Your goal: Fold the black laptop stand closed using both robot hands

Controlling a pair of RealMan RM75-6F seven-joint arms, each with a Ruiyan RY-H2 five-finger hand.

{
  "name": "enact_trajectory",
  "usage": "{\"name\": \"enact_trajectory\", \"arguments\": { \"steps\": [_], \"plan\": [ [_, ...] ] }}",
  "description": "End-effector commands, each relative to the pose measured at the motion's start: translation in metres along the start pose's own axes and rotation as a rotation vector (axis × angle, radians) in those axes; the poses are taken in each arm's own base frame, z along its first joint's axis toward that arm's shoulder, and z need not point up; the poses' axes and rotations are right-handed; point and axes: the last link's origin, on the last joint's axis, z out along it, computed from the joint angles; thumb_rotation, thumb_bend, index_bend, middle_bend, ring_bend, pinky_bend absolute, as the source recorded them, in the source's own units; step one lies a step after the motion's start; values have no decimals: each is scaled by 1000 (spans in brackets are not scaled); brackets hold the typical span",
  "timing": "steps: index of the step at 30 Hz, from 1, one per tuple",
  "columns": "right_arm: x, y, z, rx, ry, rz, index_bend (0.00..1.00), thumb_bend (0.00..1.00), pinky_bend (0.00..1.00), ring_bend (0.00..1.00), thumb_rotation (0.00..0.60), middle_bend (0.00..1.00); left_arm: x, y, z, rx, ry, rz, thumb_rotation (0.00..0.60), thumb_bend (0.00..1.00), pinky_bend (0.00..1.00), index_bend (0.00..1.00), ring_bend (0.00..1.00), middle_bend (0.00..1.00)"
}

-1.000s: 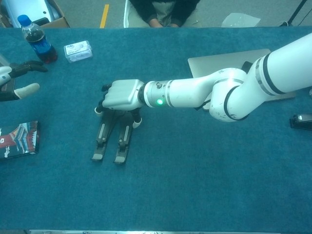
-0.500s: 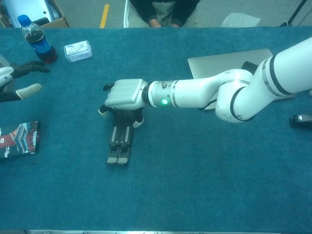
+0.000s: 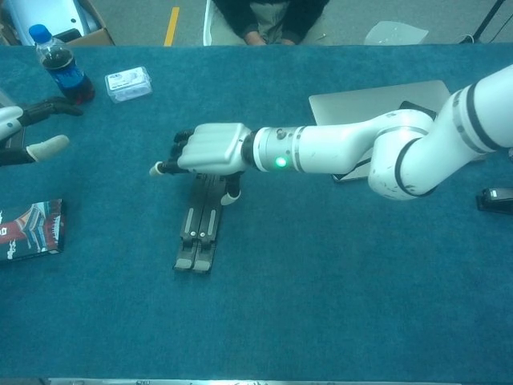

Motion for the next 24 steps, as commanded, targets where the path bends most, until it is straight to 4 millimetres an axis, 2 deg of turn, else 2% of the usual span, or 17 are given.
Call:
{"name": "enact_trajectory", "arguments": {
  "steps": [1, 6, 9, 11, 12, 14, 15, 16, 19, 24],
  "plan": [
    [5, 8, -14, -48, 50, 40, 0, 152, 36, 0, 600, 86, -1, 1, 1, -3, -3, 11, 121, 280, 0, 90, 0, 0],
    [7, 28, -52, -187, 136, 115, 0, 152, 36, 0, 600, 75, 2, -2, -2, -2, 7, 47, 121, 280, 0, 89, 0, 0],
    [4, 40, -83, -292, 173, 135, 0, 152, 36, 0, 600, 75, 6, -6, -6, 1, 26, 67, 167, 280, 0, 89, 0, 0],
    [-1, 48, -110, -382, 188, 149, 0, 152, 36, 0, 600, 77, 9, -8, -9, -1, 42, 85, 269, 280, 0, 90, 0, 0],
    [-5, 51, -125, -435, 192, 154, 1, 151, 36, 0, 600, 84, 11, -9, -11, -1, 57, 96, 341, 280, 0, 90, 0, 0],
    [-10, 55, -148, -512, 198, 165, 11, 152, 36, 0, 600, 105, 13, -11, -13, -1, 87, 119, 536, 280, 0, 90, 0, 0],
    [-13, 56, -159, -551, 202, 172, 39, 152, 37, 2, 600, 127, 14, -12, -14, 1, 102, 129, 584, 280, 0, 90, 0, 0],
    [-17, 57, -173, -601, 206, 183, 59, 152, 39, 5, 600, 140, 15, -14, -15, 4, 121, 143, 600, 280, 0, 90, 0, 0],
    [-29, 58, -208, -723, 209, 209, 144, 153, 74, 48, 600, 198, 16, -17, -19, 14, 158, 167, 600, 281, 0, 90, 0, 0],
    [-44, 51, -258, -888, 210, 224, 180, 153, 129, 92, 600, 239, 14, -25, -29, 40, 207, 191, 600, 280, 0, 90, 0, 0]
  ]
}}
